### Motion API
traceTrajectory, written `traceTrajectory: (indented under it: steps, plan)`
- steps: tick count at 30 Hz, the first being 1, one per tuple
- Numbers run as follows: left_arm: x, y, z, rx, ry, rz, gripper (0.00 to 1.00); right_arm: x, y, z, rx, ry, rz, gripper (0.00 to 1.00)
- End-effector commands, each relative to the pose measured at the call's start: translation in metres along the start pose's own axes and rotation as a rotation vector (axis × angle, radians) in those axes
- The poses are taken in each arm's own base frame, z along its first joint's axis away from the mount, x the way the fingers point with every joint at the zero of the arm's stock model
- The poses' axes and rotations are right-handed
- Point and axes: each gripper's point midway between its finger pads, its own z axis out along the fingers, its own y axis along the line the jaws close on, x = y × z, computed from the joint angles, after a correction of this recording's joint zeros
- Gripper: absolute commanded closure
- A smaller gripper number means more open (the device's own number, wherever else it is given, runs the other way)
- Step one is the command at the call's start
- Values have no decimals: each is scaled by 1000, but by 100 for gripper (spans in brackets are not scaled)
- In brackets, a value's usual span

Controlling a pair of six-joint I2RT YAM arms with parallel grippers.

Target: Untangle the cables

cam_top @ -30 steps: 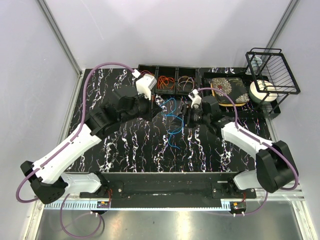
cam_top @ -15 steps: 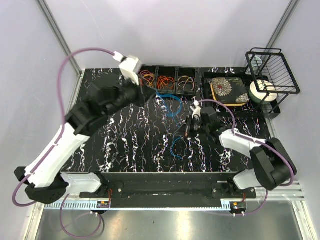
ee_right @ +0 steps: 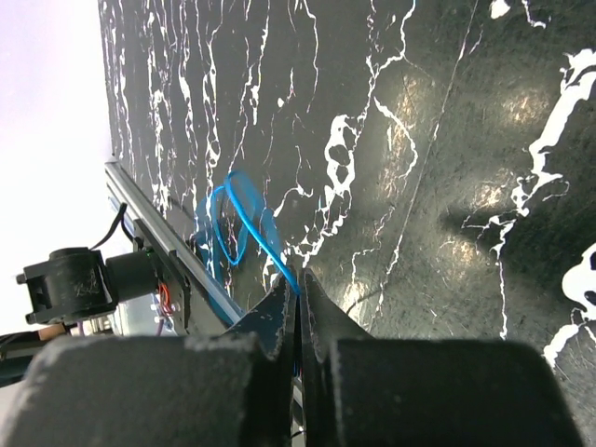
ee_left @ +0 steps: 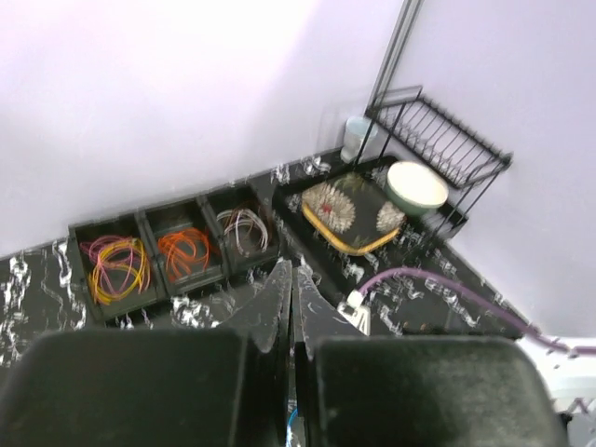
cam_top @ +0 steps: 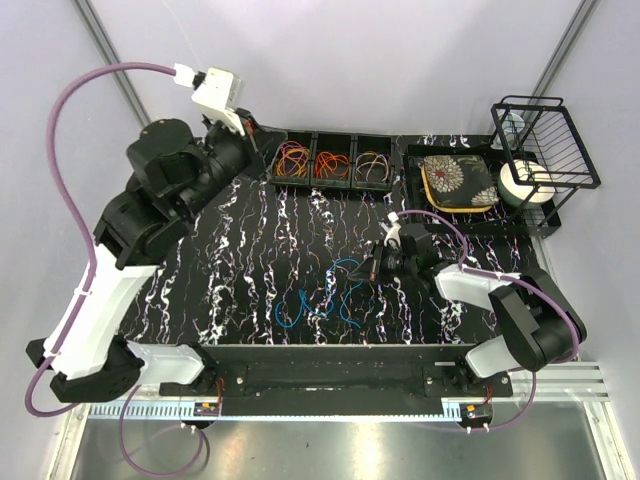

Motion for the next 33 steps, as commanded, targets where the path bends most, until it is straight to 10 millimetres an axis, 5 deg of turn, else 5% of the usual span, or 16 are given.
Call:
traceTrajectory:
  steps: [1, 3, 4, 8, 16, 22, 33]
  plan:
    - [28, 10, 10, -34, 50, 15, 95, -21, 15, -2, -1, -44, -61, 100]
    - [55, 14, 13, -40, 102, 9, 86, -26, 17, -3, 21, -46, -84, 100]
    - [68, 11, 14, -19, 131, 9, 67, -28, 19, -4, 23, -51, -91, 100]
    - [147, 8, 14, 38, 305, -23, 40, -41, 28, -10, 35, -74, -130, 100]
    - [250, 1, 6, 128, 415, -144, 33, -59, 55, -22, 11, -95, -201, 100]
    - [285, -7, 9, 209, 435, -150, 33, -56, 82, -37, -70, -66, -253, 100]
    - [318, 0, 34, 217, 460, -72, 34, -55, 116, -60, -162, -59, -323, 100]
